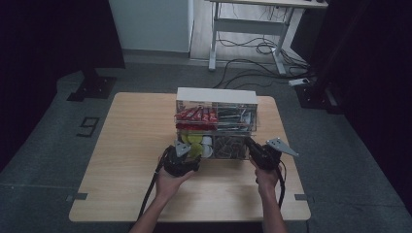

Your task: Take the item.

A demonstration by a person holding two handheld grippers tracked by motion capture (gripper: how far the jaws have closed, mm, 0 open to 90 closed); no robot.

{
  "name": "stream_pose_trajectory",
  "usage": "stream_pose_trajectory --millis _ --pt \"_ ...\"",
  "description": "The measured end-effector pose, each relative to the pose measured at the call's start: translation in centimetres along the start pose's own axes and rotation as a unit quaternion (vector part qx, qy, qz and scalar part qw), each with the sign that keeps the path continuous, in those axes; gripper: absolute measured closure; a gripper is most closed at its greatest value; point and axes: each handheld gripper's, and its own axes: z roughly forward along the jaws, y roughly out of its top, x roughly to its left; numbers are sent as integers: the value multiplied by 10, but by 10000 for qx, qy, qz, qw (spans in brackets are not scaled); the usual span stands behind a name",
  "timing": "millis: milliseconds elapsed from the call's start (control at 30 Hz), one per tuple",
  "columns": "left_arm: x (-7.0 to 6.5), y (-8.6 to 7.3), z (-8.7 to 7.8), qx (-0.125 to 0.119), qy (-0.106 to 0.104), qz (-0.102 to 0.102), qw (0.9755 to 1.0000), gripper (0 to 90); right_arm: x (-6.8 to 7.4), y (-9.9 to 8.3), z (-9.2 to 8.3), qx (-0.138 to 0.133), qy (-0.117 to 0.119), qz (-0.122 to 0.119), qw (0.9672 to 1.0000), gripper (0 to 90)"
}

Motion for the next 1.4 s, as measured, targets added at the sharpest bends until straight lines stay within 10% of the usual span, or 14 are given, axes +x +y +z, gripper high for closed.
stream_pose_trajectory --millis 1400 --pt "-7 4 27 -63 132 60 9999 381 -3 -1 -1 0 -24 32 10000 880"
